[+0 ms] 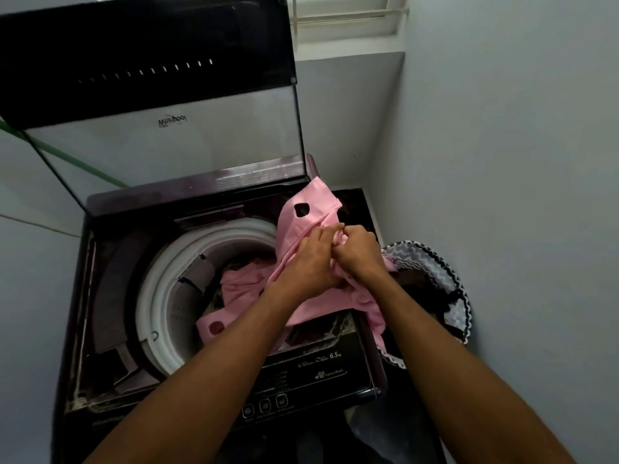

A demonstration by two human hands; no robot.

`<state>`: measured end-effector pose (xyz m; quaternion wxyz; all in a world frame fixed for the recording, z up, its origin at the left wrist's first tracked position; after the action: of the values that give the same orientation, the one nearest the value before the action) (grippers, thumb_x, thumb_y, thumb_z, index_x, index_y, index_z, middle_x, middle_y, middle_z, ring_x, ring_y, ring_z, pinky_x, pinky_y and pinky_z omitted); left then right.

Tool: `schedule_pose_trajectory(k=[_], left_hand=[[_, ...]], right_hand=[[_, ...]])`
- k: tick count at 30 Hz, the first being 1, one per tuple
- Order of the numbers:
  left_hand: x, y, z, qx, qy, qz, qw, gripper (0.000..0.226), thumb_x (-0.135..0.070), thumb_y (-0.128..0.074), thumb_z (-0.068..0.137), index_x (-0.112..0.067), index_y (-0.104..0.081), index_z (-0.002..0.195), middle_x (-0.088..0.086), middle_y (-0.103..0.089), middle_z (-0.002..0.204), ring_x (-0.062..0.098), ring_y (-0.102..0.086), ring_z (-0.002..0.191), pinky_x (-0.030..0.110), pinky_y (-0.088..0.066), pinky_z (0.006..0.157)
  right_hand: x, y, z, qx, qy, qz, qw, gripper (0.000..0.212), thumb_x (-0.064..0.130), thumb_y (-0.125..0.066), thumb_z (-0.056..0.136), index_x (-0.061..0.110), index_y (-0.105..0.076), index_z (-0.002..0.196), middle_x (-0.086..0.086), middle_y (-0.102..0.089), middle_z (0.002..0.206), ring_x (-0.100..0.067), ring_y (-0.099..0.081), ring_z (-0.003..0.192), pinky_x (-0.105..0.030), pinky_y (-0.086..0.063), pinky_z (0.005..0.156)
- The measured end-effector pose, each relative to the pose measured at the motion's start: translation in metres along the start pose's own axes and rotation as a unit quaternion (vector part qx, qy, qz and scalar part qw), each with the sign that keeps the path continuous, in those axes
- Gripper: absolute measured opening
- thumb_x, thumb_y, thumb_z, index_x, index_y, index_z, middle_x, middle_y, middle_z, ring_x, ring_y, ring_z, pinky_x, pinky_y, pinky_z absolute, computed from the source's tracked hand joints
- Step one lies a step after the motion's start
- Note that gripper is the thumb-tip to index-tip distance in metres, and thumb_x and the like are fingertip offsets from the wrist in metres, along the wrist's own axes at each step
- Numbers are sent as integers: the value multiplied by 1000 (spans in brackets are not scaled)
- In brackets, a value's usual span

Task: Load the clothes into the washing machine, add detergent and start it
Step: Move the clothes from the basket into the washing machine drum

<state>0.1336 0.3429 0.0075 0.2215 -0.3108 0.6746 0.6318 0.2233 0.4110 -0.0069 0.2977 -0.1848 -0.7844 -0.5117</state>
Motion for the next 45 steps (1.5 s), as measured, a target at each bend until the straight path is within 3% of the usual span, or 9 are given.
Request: schedule_pose_trajectory(k=[3,9,15,19,26,31,34,37,45], left_hand=[[2,21,-7,-40,-24,-73,996,97,-25,-95,54,-17,-46,138,-4,-52,131,9,-48,120,23,-39,105],[22,57,-23,-92,4,-98,991,57,-22,-91,61,-12,-62,109,-4,-63,104,3,-56,87,11,-46,72],[37,112,-48,-126,29,-93,987,42,-21,-89,62,-21,-59,92,-13,-60,88,4,-54,72,6,-38,63],[51,143,-71,-146,47,-74,985,42,-22,-87,64,-26,-54,89,-19,-56,81,-7,-54,72,4,-37,58],[104,178,-114,-183,125,-74,972,34,-23,-82,74,-20,-59,99,-12,-63,85,3,-59,74,9,-43,55],[154,164,-130,-162,181,-28,970,37,-25,-76,76,-18,-59,108,-2,-66,103,12,-62,91,14,-43,70],[183,135,-133,-67,233,4,970,64,-31,-79,67,-19,-54,124,6,-61,118,25,-60,109,40,-50,89],[188,117,-133,-17,235,6,972,96,-26,-85,65,-30,-36,147,6,-48,136,25,-52,124,32,-44,99],[167,85,-106,28,199,-6,980,83,-18,-79,79,-22,-35,149,2,-38,139,21,-50,123,36,-47,100]], right_hand=[[28,4,-13,-45,35,8,998,21,26,-58,82,16,-72,95,-12,-72,90,-32,-66,84,-27,-40,66],[88,7,-33,-87,112,42,989,14,13,-59,76,14,-71,82,-11,-70,79,-27,-63,72,-26,-43,63],[149,-1,-59,-126,202,66,969,15,6,-60,74,11,-51,63,2,-48,56,-22,-46,59,-31,-32,56],[182,-16,-76,-132,248,95,955,20,4,-60,72,17,-48,64,-2,-51,55,-23,-43,54,-32,-31,52],[227,-82,-87,-45,290,115,949,14,8,-59,79,11,-51,68,-5,-55,59,-26,-48,55,-33,-37,53],[219,-158,-76,78,266,28,960,9,10,-58,82,10,-51,77,-17,-64,77,-36,-57,74,-38,-36,61],[191,-199,-63,141,221,-42,964,16,14,-59,83,2,-57,94,-24,-66,101,-40,-59,94,-39,-38,72],[162,-219,-58,197,172,-82,962,35,17,-60,86,-2,-52,114,-27,-63,111,-42,-59,103,-40,-43,77],[130,-193,-41,214,197,-153,944,52,12,-68,76,9,-55,126,-18,-59,121,-38,-56,111,-44,-46,93]])
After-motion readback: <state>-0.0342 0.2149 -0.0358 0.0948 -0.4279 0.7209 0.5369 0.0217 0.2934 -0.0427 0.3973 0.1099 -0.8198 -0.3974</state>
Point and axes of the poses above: each hand's wrist, its own z-axis towards the middle knuckle, its own y-axis out of the back of the hand, x = y × z, the point moved 8 cm from there along z, towards the middle knuckle
